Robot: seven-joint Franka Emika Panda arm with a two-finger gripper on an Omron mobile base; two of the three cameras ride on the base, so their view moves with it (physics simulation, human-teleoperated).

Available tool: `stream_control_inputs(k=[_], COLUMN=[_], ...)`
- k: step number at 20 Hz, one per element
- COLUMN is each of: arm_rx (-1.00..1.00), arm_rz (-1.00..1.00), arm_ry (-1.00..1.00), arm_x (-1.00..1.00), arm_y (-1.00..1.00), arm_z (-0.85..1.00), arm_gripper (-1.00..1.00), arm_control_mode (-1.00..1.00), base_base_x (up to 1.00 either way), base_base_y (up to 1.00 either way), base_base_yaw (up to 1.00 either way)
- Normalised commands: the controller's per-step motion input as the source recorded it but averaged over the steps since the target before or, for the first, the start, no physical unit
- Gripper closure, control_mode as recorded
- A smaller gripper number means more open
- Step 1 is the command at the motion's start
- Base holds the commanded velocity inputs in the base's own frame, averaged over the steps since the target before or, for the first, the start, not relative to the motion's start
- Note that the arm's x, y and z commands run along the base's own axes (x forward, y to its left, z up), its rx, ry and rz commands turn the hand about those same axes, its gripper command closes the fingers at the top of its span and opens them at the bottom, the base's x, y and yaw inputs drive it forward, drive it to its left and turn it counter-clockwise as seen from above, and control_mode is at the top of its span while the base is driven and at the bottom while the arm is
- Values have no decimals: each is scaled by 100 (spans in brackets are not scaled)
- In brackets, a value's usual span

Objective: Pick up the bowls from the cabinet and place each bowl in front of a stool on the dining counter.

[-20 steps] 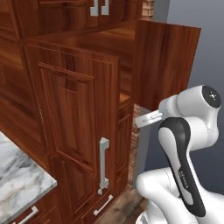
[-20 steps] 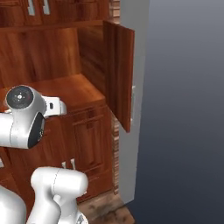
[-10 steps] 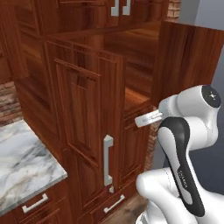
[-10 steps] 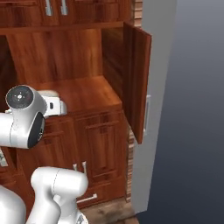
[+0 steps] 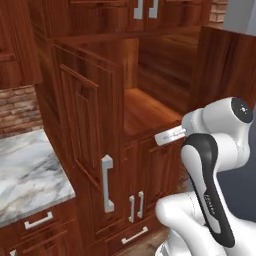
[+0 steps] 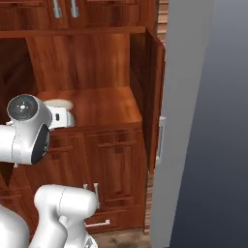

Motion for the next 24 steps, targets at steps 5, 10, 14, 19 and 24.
stream_control_inputs(k=[5, 10, 14, 19, 24], arm_rx=[0, 0, 0, 0, 0], arm_rz=[0, 0, 0, 0, 0], arm_ry=[0, 0, 0, 0, 0], arm_x=[0, 0, 0, 0, 0], arm_y=[0, 0, 0, 0, 0], arm_z=[0, 0, 0, 0, 0], arm_gripper=[-100, -100, -100, -100, -100], arm_control_mode=[100, 100, 100, 100, 100], base_base_x=[48, 54, 53, 45, 37], base_base_y=[-19, -16, -20, -27, -30], base_base_yaw=[33, 34, 33, 33, 32])
